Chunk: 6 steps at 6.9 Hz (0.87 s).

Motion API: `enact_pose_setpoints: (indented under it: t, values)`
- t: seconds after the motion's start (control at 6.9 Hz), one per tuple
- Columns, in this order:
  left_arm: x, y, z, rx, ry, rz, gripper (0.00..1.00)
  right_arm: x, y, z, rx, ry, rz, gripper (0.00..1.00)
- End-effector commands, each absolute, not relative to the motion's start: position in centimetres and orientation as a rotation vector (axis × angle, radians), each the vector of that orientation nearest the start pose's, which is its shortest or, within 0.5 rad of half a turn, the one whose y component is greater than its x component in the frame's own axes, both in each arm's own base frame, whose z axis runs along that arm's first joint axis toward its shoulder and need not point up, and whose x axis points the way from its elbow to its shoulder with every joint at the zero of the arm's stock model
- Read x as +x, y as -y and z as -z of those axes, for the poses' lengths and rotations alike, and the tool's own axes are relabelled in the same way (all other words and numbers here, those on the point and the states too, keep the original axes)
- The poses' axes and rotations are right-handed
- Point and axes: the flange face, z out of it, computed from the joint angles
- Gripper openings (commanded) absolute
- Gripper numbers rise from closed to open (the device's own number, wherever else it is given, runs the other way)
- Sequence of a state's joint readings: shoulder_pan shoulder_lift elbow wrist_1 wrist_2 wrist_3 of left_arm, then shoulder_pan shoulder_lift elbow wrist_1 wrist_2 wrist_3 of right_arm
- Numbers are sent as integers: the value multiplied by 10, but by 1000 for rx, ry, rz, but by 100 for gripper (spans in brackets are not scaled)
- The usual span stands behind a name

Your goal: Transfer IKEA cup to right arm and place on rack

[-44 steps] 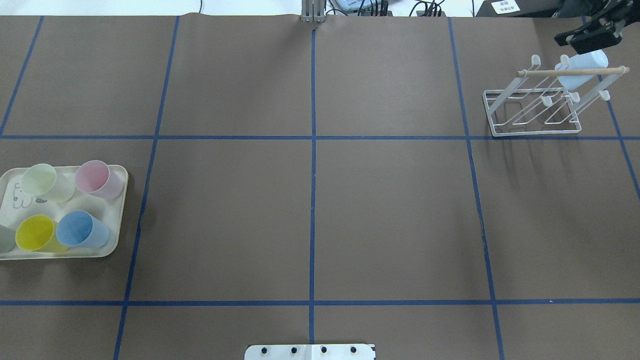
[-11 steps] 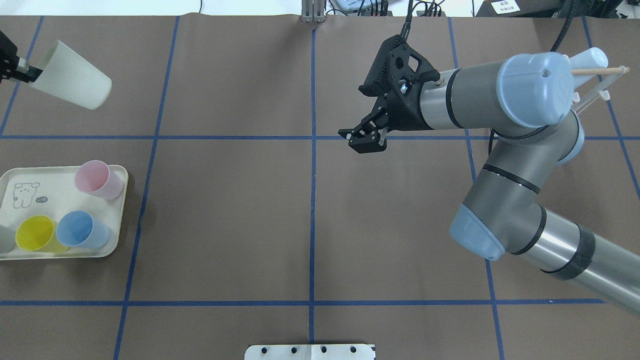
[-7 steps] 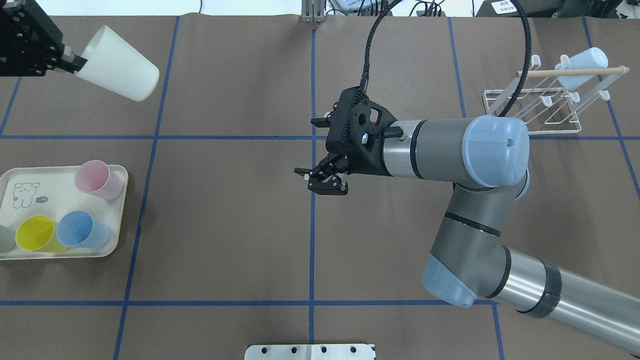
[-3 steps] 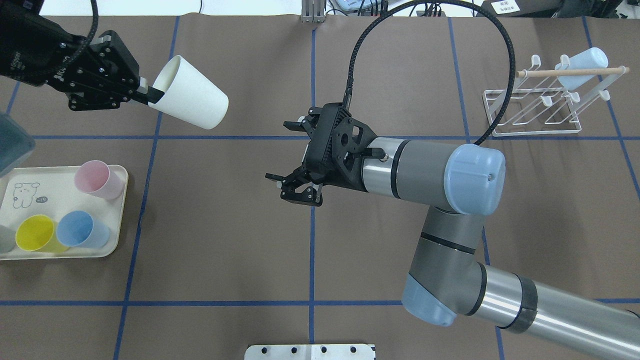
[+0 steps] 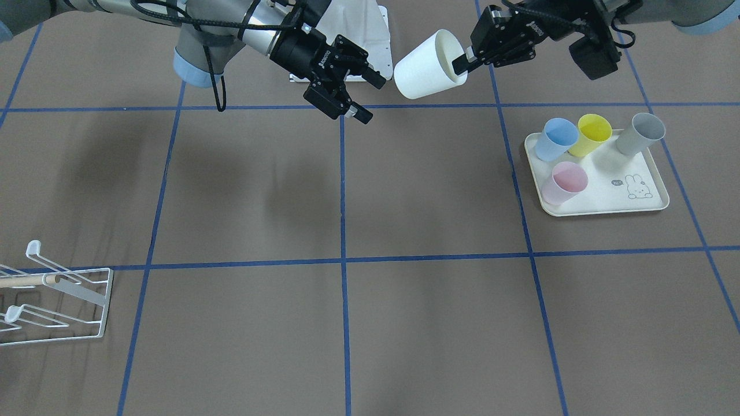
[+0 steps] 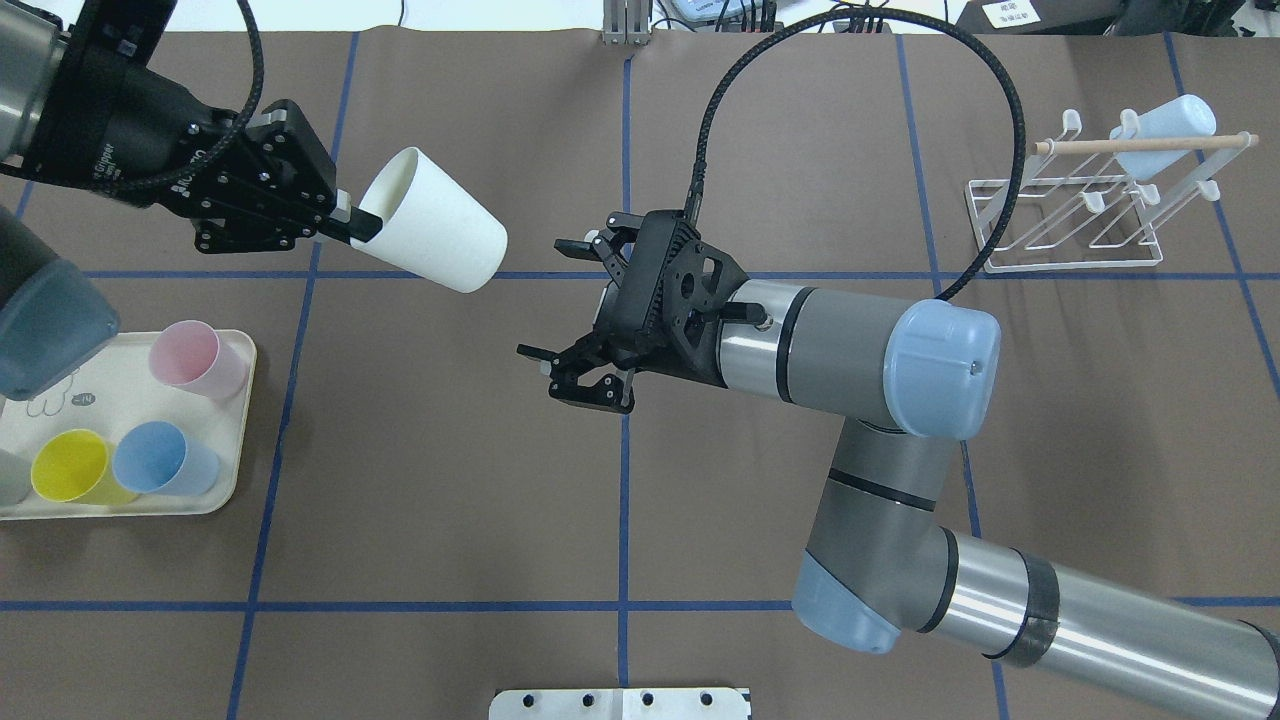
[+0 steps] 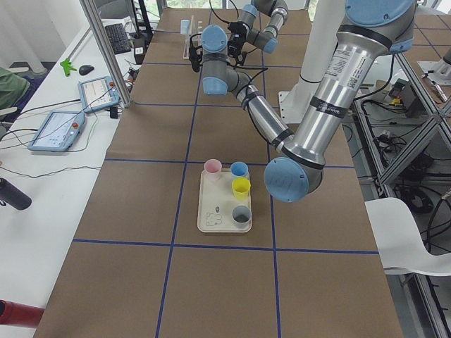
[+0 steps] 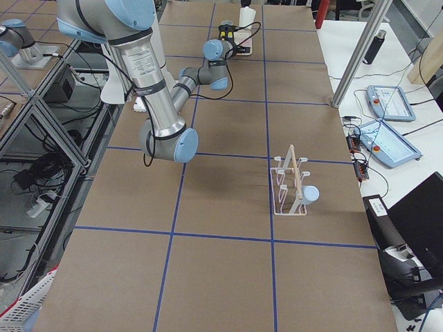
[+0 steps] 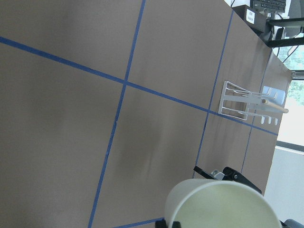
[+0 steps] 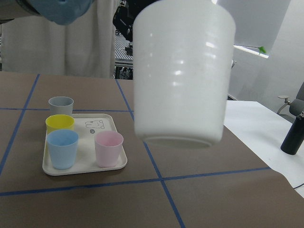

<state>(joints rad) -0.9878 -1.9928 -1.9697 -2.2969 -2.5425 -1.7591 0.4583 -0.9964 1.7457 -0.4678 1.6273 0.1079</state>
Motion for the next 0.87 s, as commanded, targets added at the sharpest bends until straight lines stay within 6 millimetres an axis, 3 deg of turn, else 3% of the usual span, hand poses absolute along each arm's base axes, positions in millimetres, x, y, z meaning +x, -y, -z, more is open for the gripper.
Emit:
enact_pose_setpoints:
  t: [0.0, 0.72]
  values:
    - [249, 442, -162, -149, -1555, 184, 0, -469, 374, -122, 1561, 1139, 737, 95]
    - [280, 434, -160, -143, -1555, 190, 0, -467, 373, -115, 1572, 1148, 731, 95]
